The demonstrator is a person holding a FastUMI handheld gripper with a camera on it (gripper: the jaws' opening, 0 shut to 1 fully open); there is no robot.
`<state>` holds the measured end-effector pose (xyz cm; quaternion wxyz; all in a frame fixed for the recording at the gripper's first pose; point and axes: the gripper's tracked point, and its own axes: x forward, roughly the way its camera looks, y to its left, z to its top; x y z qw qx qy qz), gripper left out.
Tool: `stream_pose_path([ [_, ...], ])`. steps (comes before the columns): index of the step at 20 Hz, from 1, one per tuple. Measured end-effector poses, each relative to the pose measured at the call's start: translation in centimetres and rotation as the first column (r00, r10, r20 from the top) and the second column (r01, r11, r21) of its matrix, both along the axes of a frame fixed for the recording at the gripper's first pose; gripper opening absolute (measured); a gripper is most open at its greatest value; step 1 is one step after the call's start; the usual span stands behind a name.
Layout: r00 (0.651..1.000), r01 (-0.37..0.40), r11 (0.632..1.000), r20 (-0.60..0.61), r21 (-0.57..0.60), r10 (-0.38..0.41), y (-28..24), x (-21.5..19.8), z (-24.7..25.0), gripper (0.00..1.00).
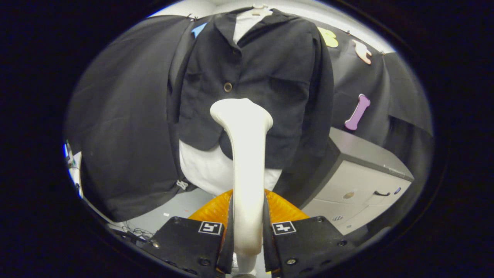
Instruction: Iron the clothes twice with a garment steamer, once on the left side and once on the right side.
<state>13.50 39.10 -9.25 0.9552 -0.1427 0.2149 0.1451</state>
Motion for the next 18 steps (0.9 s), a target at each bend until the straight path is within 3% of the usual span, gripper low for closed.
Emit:
stream_pose_path([
  [4, 0.987, -0.067, 0.996, 0.146, 0.051, 0.059, 4.1, 1.1, 6.7, 0.34],
  [7, 0.957, -0.102, 0.99, 0.28, 0.092, 0.072, 6.8, 0.7, 12.4, 0.34],
  [13, 0.829, -0.166, 0.98, 0.555, 0.114, 0.076, 12.2, 1.2, 23.4, 0.34],
  [18, 0.735, -0.229, 0.965, 0.672, 0.126, 0.087, 17.2, 3.6, 29.0, 0.34],
])
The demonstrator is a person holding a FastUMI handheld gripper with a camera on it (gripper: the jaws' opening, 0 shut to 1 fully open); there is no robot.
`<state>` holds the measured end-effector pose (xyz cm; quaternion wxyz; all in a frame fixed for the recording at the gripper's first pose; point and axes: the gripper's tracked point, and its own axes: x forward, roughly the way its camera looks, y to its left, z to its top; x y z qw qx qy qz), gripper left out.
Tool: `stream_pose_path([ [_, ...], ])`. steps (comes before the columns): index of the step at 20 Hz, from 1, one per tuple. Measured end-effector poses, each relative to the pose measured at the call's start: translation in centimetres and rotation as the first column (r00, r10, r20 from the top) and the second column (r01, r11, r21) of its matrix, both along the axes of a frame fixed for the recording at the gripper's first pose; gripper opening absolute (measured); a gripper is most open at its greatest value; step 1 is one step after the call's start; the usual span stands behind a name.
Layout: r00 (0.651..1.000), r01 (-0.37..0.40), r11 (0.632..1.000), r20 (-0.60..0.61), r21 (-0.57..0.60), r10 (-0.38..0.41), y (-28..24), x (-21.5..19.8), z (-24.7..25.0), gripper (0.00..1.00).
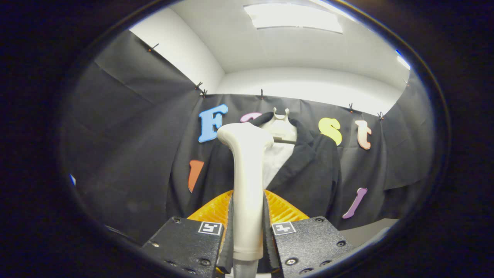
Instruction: Iron the clothes twice with a garment steamer, once on the left side and once on the right side.
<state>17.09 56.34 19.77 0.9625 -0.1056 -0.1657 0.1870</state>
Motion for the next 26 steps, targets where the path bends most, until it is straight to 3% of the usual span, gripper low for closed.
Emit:
stream_pose_path([
  [3, 0.995, -0.024, 1.0, 0.099, 0.015, 0.022, 2.0, 1.1, 3.1, 0.34],
  [7, 0.991, -0.044, 0.999, 0.127, 0.022, 0.041, 5.1, 4.0, 5.2, 0.34],
  [13, 0.992, -0.011, 1.0, 0.125, 0.015, 0.009, 7.6, 9.2, 6.7, 0.34],
  [16, 0.99, 0.042, 0.999, 0.135, 0.003, -0.042, 7.7, 10.6, 6.7, 0.34],
  [26, 0.984, 0.087, 0.996, 0.155, -0.017, -0.084, 6.5, 9.1, 4.2, 0.34],
])
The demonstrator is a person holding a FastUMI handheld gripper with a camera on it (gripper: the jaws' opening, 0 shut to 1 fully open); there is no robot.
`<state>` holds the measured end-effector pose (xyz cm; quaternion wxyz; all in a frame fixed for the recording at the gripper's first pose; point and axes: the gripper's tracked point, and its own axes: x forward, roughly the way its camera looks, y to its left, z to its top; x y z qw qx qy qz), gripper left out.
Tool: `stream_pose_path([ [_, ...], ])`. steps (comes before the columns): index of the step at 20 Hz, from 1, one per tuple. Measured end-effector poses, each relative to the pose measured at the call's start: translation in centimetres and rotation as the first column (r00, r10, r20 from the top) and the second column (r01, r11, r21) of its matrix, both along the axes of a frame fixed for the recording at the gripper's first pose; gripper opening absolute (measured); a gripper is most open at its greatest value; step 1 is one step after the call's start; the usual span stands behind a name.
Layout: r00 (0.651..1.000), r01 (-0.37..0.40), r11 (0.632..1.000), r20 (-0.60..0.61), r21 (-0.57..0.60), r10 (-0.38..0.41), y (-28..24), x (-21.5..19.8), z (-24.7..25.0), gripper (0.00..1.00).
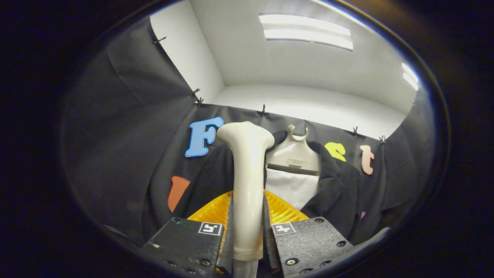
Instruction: Iron the clothes twice with a garment steamer, once on the left side and once on the right side.
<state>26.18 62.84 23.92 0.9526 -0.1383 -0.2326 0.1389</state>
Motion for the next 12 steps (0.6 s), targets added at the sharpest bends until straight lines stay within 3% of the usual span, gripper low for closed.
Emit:
stream_pose_path([
  [12, 0.985, 0.053, 0.998, -0.162, -0.041, -0.059, -1.7, -0.1, -6.4, 0.34],
])
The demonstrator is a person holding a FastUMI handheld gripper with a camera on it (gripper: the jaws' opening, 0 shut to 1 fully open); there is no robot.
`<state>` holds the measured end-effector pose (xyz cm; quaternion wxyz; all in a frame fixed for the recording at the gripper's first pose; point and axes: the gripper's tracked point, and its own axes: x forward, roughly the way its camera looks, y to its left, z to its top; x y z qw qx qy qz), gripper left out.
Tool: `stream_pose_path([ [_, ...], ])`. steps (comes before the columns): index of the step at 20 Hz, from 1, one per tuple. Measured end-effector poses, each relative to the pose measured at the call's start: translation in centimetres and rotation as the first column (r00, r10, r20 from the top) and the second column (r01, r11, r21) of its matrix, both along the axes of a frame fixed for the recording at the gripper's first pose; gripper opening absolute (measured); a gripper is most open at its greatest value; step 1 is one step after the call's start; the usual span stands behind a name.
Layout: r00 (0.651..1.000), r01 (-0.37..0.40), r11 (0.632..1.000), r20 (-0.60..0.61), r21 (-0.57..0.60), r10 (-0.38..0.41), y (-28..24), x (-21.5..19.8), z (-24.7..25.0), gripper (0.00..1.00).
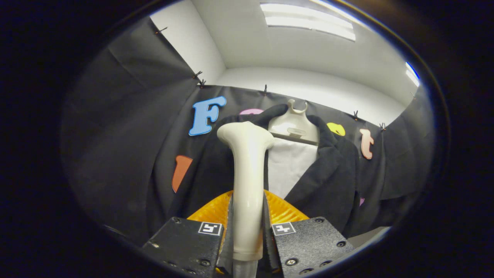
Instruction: Iron the clothes twice with a garment steamer, once on the left side and once on the right side.
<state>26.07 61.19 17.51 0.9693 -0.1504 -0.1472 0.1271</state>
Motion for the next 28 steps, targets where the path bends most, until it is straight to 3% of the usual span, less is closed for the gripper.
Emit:
stream_pose_path([
  [28, 0.974, 0.06, 0.996, -0.216, -0.068, -0.073, -3.2, -4.0, -12.0, 0.34],
])
